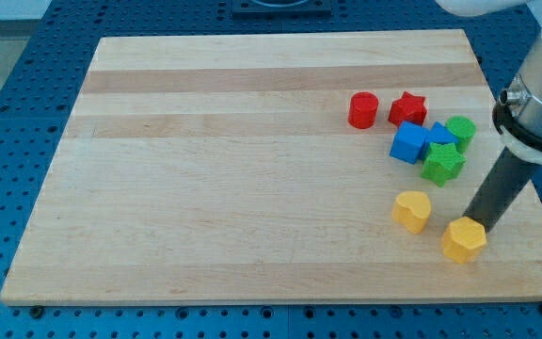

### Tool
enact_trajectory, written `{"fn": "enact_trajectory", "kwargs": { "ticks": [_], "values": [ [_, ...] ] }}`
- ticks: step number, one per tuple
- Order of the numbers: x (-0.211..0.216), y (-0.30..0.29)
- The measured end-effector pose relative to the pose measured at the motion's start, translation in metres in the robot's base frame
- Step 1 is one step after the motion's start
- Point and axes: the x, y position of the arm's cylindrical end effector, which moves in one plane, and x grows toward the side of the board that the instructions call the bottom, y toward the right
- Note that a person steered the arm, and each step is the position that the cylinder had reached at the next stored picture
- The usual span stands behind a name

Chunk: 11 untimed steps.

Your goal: Move the yellow hexagon below the yellow heart

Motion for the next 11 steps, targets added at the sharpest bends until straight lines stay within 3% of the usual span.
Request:
{"fn": "enact_trajectory", "kwargs": {
  "ticks": [2, 4, 8, 11],
  "values": [
    [0.001, -0.007],
    [0.017, 0.029],
    [0.035, -0.024],
    [0.036, -0.023]
  ]
}}
